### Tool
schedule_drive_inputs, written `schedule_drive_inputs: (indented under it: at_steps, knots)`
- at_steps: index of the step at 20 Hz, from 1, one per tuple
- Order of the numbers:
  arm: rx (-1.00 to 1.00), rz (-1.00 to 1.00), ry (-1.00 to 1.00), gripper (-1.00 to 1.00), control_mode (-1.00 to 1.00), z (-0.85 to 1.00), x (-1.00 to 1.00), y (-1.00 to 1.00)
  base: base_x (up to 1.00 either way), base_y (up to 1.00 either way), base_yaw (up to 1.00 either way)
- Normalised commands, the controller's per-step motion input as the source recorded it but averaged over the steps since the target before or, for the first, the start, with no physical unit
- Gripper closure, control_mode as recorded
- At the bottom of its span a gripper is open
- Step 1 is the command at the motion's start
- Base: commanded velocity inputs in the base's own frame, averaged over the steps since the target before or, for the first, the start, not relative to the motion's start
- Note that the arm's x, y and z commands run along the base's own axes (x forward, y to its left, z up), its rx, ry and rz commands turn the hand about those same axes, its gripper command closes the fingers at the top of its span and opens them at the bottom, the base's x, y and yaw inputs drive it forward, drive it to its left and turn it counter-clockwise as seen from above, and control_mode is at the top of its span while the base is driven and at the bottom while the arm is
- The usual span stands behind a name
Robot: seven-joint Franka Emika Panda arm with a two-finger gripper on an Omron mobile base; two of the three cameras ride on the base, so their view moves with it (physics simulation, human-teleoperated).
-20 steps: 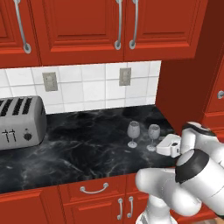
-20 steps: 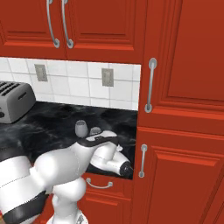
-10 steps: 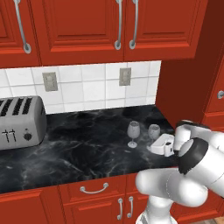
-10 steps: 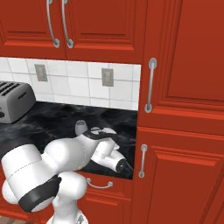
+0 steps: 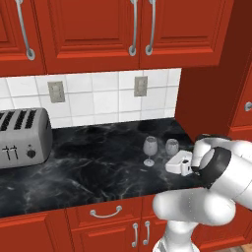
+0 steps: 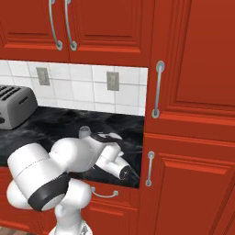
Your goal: Retrieve the wine glasses from the counter and place one next to each plate.
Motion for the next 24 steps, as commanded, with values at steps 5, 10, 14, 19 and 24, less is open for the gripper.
schedule_drive_inputs:
  at_steps: [5,10,14,19,24]
  knots:
    - [0.00,0.00,0.00,1.00,-1.00,0.00,0.03,0.00,0.00,0.00,0.00]
    - [0.00,0.00,-0.24,1.00,-1.00,0.19,-0.21,0.00,0.00,0.00,0.00]
    - [0.00,0.00,-0.26,1.00,-1.00,0.62,-0.36,0.00,0.00,0.00,0.00]
    - [0.00,-0.03,-0.18,1.00,-1.00,0.97,-0.41,0.03,0.00,0.00,0.00]
    - [0.00,-0.07,0.02,1.00,-1.00,1.00,-0.33,0.02,0.00,0.00,0.00]
